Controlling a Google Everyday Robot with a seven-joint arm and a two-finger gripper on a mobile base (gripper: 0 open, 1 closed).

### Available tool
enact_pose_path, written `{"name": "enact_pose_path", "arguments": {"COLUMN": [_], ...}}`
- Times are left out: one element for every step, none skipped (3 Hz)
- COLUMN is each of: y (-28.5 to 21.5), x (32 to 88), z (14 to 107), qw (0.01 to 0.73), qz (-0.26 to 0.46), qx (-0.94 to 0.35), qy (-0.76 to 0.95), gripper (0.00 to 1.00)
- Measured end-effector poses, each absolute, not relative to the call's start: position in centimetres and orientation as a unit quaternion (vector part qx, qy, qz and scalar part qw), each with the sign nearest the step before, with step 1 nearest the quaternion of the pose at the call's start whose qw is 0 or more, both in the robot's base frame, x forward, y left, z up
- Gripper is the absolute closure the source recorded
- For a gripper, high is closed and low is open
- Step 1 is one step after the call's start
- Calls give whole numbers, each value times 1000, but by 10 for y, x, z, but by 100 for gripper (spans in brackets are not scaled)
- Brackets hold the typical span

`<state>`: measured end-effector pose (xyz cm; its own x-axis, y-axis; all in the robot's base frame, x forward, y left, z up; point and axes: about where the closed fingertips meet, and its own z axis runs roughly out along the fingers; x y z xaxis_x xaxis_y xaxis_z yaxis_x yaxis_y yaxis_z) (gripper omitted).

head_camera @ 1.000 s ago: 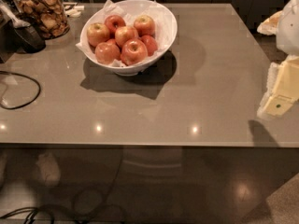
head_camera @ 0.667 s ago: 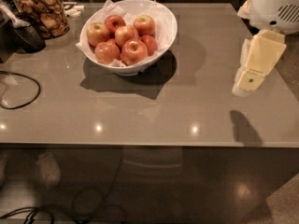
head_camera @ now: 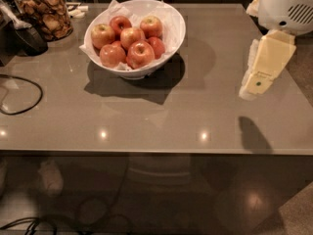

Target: Pick apple from white bowl

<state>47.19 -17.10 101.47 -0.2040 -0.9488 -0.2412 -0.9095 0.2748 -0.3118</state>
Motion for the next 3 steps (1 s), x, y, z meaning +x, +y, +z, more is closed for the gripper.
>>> {"name": "enact_pose_path", "arguments": {"y": [-132,-127,-116], "x": [492,494,498], "z": [1018,1020,1025], "qw": [206,210,223], "qz": [-49,-50,-30], "qx": [-608,-610,-607], "qy": [765,762,762], "gripper": [0,0,0]}}
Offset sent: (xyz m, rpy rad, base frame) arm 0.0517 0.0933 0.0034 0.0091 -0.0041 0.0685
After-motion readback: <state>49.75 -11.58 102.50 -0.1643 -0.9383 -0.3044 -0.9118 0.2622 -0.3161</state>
